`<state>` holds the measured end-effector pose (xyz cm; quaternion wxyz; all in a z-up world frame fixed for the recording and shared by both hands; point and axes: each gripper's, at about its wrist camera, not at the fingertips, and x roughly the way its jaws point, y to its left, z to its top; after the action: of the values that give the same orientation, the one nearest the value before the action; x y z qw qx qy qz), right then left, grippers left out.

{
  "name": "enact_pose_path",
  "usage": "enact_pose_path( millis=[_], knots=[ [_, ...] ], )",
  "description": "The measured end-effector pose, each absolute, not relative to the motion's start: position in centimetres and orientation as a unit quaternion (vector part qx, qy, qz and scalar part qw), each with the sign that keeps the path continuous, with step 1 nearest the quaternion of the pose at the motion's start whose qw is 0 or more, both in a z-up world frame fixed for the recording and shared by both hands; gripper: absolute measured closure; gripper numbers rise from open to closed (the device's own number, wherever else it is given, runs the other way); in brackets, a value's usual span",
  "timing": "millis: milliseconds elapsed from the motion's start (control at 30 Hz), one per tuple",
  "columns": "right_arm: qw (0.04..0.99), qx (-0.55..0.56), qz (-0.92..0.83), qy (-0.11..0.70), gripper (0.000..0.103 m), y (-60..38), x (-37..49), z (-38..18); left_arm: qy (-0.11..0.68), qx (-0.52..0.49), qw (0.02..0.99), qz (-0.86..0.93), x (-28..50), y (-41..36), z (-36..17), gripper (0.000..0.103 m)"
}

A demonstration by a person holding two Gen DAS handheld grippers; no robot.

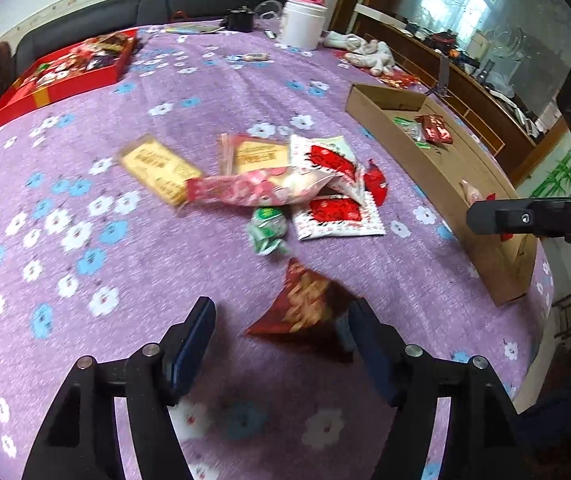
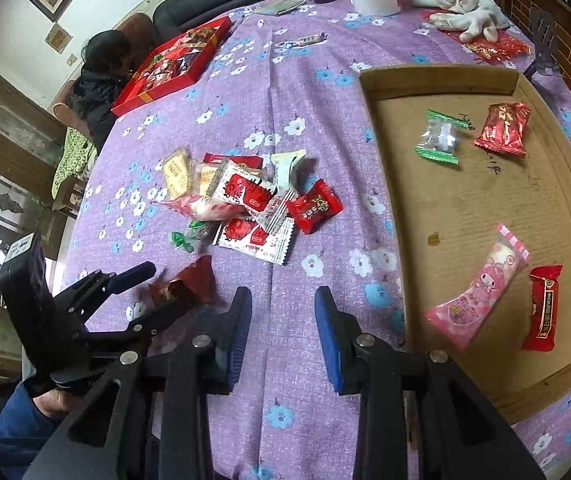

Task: Organize snacks
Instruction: 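Grasp the white and red packet with the right gripper while left holds candy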

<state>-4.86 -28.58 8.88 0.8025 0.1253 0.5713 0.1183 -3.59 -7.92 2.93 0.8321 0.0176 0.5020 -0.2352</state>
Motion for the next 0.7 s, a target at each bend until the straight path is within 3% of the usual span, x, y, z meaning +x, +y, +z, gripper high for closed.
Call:
enact_pose_path(
  millis=[33, 100, 133, 200, 433, 567, 667, 700],
  knots=[
    [0.801, 0.124, 0.121, 0.574, 0.071, -28.4, -4.6, 8.7, 0.504, 0.024, 0.831, -0.234, -3.5, -8.2, 2.7, 0.044],
    [0.792, 0.133, 0.133, 0.581, 0.071, -28.2, -3.8, 8.0, 0.502, 0.026, 0.832, -0.237, -3.5, -8.6, 2.3, 0.052],
    [0.788, 0.137, 0.138, 0.584, 0.070, -28.1, -3.4, 7.7, 0.500, 0.024, 0.831, -0.241, -3.7, -8.6, 2.4, 0.066],
    [0.780, 0.138, 0.142, 0.593, 0.070, -27.6, -2.2, 6.8, 0.503, 0.029, 0.829, -0.243, -4.1, -8.9, 2.3, 0.081],
    [0.774, 0.141, 0.144, 0.600, 0.069, -26.9, 2.5, 4.1, 0.511, 0.009, 0.821, -0.253, -4.8, -7.0, 2.5, 0.082],
    [0.777, 0.150, 0.152, 0.593, 0.062, -26.5, 3.7, 3.4, 0.513, -0.010, 0.818, -0.260, -4.8, -5.9, 3.1, 0.081],
    [0.764, 0.143, 0.174, 0.605, 0.060, -25.5, 3.1, 3.4, 0.509, -0.013, 0.820, -0.262, -4.9, -5.1, 3.8, 0.066],
    [0.755, 0.133, 0.193, 0.613, 0.059, -24.9, 2.4, 3.4, 0.504, -0.014, 0.822, -0.263, -5.1, -4.7, 4.2, 0.056]
  ],
)
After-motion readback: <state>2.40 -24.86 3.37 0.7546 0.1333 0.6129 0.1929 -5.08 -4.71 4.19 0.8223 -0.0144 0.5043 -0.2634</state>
